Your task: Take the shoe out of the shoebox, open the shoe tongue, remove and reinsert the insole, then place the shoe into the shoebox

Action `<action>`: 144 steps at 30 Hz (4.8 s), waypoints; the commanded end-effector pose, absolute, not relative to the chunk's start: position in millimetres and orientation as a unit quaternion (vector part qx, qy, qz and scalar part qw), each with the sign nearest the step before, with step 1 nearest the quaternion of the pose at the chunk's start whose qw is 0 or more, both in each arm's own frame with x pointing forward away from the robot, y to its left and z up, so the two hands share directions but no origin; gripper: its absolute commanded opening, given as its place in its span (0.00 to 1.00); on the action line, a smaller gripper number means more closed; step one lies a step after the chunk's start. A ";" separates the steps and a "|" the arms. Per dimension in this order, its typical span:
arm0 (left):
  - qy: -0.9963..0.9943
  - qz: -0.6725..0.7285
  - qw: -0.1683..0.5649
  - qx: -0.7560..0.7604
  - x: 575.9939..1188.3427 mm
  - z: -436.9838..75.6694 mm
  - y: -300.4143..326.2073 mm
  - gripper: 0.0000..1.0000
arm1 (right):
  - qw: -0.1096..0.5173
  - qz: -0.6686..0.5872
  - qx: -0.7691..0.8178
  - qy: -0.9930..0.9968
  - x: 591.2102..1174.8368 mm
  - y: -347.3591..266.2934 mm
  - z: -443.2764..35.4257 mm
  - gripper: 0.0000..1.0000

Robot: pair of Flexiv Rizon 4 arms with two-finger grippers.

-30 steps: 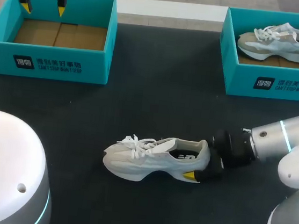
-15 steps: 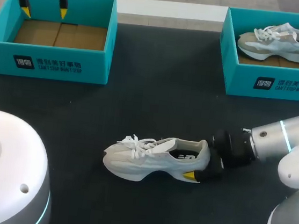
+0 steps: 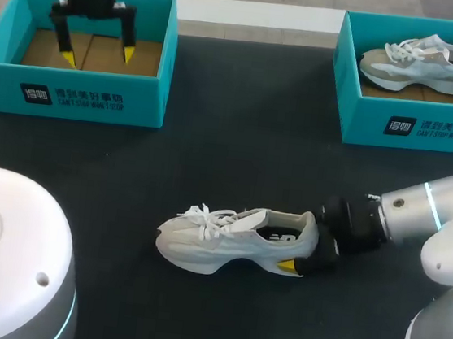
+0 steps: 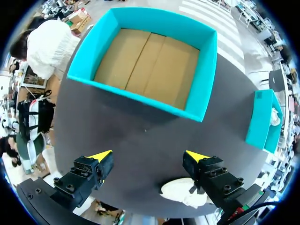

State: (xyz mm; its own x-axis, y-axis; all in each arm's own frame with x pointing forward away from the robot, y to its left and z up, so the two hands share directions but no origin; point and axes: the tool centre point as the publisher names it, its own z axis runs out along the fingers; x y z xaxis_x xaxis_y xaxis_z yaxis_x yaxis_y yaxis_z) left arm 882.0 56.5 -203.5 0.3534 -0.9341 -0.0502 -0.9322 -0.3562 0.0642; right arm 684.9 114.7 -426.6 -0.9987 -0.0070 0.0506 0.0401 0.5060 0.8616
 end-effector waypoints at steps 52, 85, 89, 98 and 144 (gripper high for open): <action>-0.617 -0.130 -0.073 0.773 704.3 -233.9 -166.2 1.00 | 0.025 -0.495 -0.010 -0.869 682.5 113.1 -436.3 0.00; -0.680 -0.137 -0.077 0.716 670.7 -296.6 -231.7 1.00 | 0.025 -0.495 -0.010 -0.869 682.5 113.1 -436.3 0.00; -0.696 -0.135 -0.076 0.701 668.8 -307.8 -237.9 1.00 | 0.025 -0.495 -0.010 -0.869 682.5 113.1 -436.3 0.00; -0.697 -0.143 -0.085 0.697 667.8 -326.0 -236.1 1.00 | 0.025 -0.495 -0.010 -0.869 682.5 113.1 -436.3 0.00; -0.674 -0.105 -0.104 0.724 635.0 -301.0 -216.4 0.00 | 0.025 -0.495 -0.010 -0.869 682.5 113.1 -436.3 0.00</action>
